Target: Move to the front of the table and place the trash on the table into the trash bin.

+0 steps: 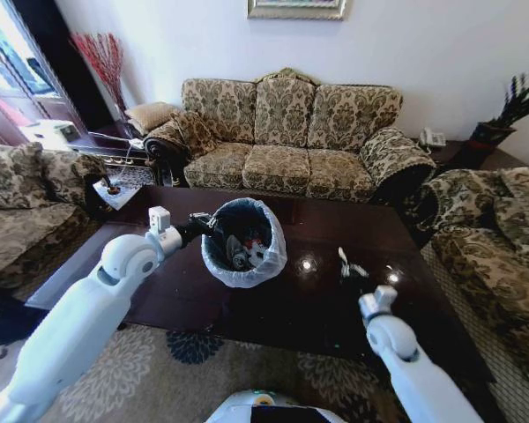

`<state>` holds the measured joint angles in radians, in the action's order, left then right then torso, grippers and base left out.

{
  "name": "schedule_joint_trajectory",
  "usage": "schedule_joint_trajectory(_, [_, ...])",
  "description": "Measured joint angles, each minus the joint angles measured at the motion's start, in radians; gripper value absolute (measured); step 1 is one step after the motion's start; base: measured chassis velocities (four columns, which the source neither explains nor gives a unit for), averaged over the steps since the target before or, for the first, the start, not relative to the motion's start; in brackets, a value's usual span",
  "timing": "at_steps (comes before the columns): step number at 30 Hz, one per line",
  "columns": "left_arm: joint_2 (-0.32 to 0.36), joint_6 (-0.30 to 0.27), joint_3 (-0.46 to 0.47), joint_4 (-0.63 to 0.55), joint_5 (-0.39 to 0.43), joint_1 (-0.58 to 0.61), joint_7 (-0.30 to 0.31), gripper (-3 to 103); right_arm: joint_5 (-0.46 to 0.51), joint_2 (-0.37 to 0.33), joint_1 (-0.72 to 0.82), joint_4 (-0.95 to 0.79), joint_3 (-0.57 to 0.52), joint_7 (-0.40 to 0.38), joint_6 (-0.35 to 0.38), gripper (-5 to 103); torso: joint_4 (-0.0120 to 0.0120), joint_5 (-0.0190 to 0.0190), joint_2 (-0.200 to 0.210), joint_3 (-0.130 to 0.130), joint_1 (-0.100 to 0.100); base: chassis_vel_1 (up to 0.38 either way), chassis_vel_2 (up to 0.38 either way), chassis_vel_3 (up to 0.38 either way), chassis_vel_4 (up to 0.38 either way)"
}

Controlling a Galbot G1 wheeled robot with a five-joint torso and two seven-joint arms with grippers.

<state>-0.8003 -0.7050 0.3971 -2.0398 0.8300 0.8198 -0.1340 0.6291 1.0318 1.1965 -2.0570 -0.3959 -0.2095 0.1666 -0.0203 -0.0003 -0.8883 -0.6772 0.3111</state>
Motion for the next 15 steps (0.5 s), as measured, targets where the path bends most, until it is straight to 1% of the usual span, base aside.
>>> schedule_joint_trajectory(3, [-0.001,-0.028,-0.021,0.019,0.004,-0.051,0.003,0,0.082,-0.076,-0.112,-0.071,0.05,-0.02,0.018,0,-0.0003,0.0002,0.0,0.0,0.0,0.0,0.0,0.0,0.0])
schedule_joint_trajectory(4, [-0.001,-0.029,-0.029,0.025,0.005,-0.074,-0.004,0,0.116,-0.116,-0.152,-0.095,0.071,-0.016,0.026,0,-0.0004,0.0,0.0,0.0,0.0,0.0,0.0,0.0,0.0])
schedule_joint_trajectory(5, [-0.001,-0.029,-0.029,0.025,0.005,-0.074,-0.004,0,0.116,-0.116,-0.152,-0.095,0.071,-0.016,0.026,0,-0.0004,0.0,0.0,0.0,0.0,0.0,0.0,0.0,0.0])
schedule_joint_trajectory(7, [0.001,-0.029,-0.05,0.036,0.005,-0.111,-0.007,0,0.203,-0.204,-0.235,-0.145,0.117,-0.001,0.046,0,-0.0001,0.0001,0.0,0.0,0.0,0.0,0.0,0.0,0.0])
schedule_joint_trajectory(8, [0.003,-0.03,-0.061,0.041,0.004,-0.127,-0.008,0,0.241,-0.234,-0.269,-0.16,0.133,0.006,0.057,0,0.0001,0.0001,0.0,0.0,0.0,0.0,0.0,0.0,0.0])
schedule_joint_trajectory(9, [0.003,-0.03,-0.061,0.041,0.004,-0.127,-0.008,0,0.241,-0.234,-0.269,-0.16,0.133,0.006,0.057,0,0.0001,0.0001,0.0,0.0,0.0,0.0,0.0,0.0,0.0])
schedule_joint_trajectory(10, [0.004,-0.03,-0.068,0.045,0.004,-0.139,-0.008,0,0.276,-0.255,-0.3,-0.173,0.145,0.013,0.066,0,0.0001,0.0001,0.0,0.0,0.0,0.0,0.0,0.0,0.0])
schedule_joint_trajectory(11, [0.007,-0.03,-0.089,0.054,0.003,-0.174,-0.006,0,0.36,-0.299,-0.388,-0.198,0.175,0.031,0.088,0,-0.0001,-0.0001,0.0,0.0,0.0,0.0,0.0,0.0,0.0])
schedule_joint_trajectory(12, [0.007,-0.03,-0.089,0.054,0.003,-0.174,-0.006,0,0.36,-0.299,-0.388,-0.198,0.175,0.031,0.088,0,-0.0001,-0.0001,0.0,0.0,0.0,0.0,0.0,0.0,0.0])
schedule_joint_trajectory(13, [0.007,-0.03,-0.108,0.062,0.002,-0.203,-0.002,0,0.412,-0.316,-0.453,-0.204,0.202,0.04,0.104,0,0.0,0.0002,0.0,0.0,0.0,0.0,0.0,0.0,0.0])
schedule_joint_trajectory(15, [0.008,-0.03,-0.151,0.078,0.002,-0.254,0.002,0,0.482,-0.328,-0.571,-0.202,0.262,0.042,0.125,0,-0.0002,0.0,0.0,0.0,0.0,0.0,0.0,0.0,0.0])
